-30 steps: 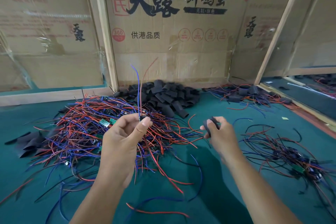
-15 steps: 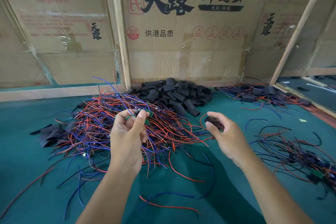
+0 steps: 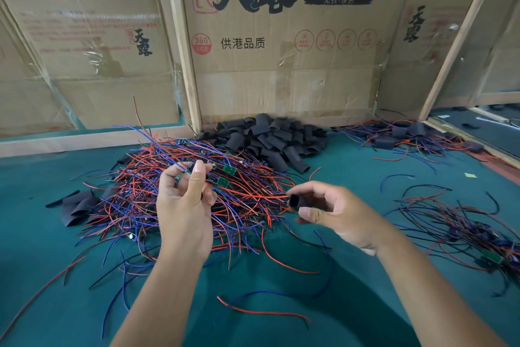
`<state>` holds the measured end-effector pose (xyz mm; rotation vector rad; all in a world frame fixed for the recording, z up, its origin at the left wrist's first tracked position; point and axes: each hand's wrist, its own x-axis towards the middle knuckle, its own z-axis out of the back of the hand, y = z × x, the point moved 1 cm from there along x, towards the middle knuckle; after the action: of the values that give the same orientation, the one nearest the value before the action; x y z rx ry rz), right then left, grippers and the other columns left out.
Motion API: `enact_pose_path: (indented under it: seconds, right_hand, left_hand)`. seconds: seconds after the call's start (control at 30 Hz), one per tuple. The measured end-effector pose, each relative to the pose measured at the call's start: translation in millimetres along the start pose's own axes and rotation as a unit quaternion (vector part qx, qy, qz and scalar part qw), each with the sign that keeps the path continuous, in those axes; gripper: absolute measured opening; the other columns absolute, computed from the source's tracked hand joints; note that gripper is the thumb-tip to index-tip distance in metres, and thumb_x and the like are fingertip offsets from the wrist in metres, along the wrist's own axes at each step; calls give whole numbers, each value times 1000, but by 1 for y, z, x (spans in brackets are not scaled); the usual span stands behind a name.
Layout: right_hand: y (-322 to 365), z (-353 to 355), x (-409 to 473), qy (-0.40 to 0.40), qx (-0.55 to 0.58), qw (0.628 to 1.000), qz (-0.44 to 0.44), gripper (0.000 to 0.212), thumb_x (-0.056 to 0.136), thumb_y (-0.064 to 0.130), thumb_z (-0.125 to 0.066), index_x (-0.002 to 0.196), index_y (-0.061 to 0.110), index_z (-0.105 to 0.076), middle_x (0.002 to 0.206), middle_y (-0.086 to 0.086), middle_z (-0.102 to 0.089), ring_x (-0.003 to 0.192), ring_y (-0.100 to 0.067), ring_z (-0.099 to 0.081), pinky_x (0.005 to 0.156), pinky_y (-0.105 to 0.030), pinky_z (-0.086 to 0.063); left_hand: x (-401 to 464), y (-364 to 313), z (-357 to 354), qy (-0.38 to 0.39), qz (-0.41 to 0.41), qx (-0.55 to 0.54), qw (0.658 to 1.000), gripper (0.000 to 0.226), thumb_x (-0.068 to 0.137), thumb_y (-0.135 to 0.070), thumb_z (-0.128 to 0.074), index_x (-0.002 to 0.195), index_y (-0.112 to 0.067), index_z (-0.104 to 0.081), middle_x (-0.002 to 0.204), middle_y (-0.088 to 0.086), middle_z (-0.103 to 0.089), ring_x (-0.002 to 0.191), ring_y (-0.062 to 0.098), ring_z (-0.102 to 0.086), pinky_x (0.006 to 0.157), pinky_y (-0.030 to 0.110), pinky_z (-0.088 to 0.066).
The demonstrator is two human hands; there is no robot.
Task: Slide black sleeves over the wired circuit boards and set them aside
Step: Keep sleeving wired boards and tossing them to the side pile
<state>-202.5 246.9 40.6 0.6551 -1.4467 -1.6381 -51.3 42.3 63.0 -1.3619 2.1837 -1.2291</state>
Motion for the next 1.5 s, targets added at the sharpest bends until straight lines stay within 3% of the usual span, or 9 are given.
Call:
enact_pose_path:
  seconds: [0.17, 0.3, 0.43, 0.6, 0.9, 1.0, 1.07, 1.17, 1.5]
  right_hand:
    - [-1, -4, 0, 16, 52, 999, 1, 37, 84, 34, -77, 118, 22, -70, 110, -22, -66, 107, -42, -66, 95, -51, -55]
    - [0, -9, 1, 29, 82, 996, -9, 36, 83, 33, -77, 116, 21, -72, 105, -15, -68, 106, -36, -68, 88, -45, -58]
    - [2, -13, 0, 39, 95, 995, -13, 33, 84, 27, -75, 115, 16, -74, 99, -1, -69, 104, -27, -69, 81, -35, -59]
    - [4, -14, 0, 39, 109, 993, -9, 37, 84, 28, -74, 117, 12, -71, 104, -6, -71, 104, -28, -70, 81, -35, -59]
    - [-1, -10, 2, 32, 116, 993, 11, 38, 85, 35, -76, 119, 21, -71, 112, -15, -72, 110, -32, -68, 85, -35, -58]
    - [-3, -8, 4, 18, 61, 998, 19, 45, 82, 48, -77, 121, 26, -70, 110, -9, -72, 107, -31, -69, 91, -39, -57]
    - [-2, -8, 5, -30, -101, 993, 50, 46, 84, 56, -71, 123, 33, -68, 109, 7, -72, 105, -16, -69, 95, -35, -53]
    - [0, -16, 5, -75, -330, 930, 146, 45, 90, 51, -64, 129, 27, -64, 115, 19, -65, 108, 2, -60, 94, -22, -47]
    - [7, -20, 2, -59, -345, 923, 158, 47, 92, 43, -63, 133, 22, -61, 123, 13, -64, 114, 1, -58, 97, -16, -43]
  left_hand:
    - [0, 1, 1, -1, -4, 3, 1000, 16, 97, -14, -63, 95, -23, -49, 88, 10, -57, 61, 11, -51, 55, 23, -39]
    - [0, 1, 0, -2, -4, 8, 1000, 17, 97, -14, -63, 97, -21, -47, 94, 15, -48, 64, 11, -52, 57, 25, -38]
    - [-1, 1, 0, 4, -1, 9, 1000, 16, 97, -15, -62, 96, -22, -48, 90, 11, -56, 58, 11, -47, 55, 23, -39]
    - [-2, 1, -3, -1, -2, 10, 1000, 16, 98, -13, -62, 96, -22, -48, 92, 13, -55, 57, 12, -45, 55, 24, -38]
    - [-3, 1, -5, -6, -22, 29, 999, 17, 98, -11, -61, 97, -19, -46, 99, 12, -47, 60, 12, -48, 55, 26, -36]
    - [-2, 3, -3, -12, -30, 44, 999, 18, 98, -11, -61, 105, -14, -45, 96, 13, -49, 57, 13, -46, 52, 24, -38]
    - [-2, 5, -3, -21, -40, 57, 997, 19, 97, -11, -62, 105, -13, -45, 95, 16, -51, 54, 14, -44, 50, 23, -39]
    - [-3, 8, -2, -36, -59, 96, 993, 18, 96, -14, -65, 98, -19, -48, 96, 19, -53, 48, 12, -44, 50, 23, -42]
    - [1, 11, 5, -60, -48, 93, 993, 19, 95, -18, -67, 95, -21, -49, 83, 6, -65, 51, 14, -47, 50, 24, -45]
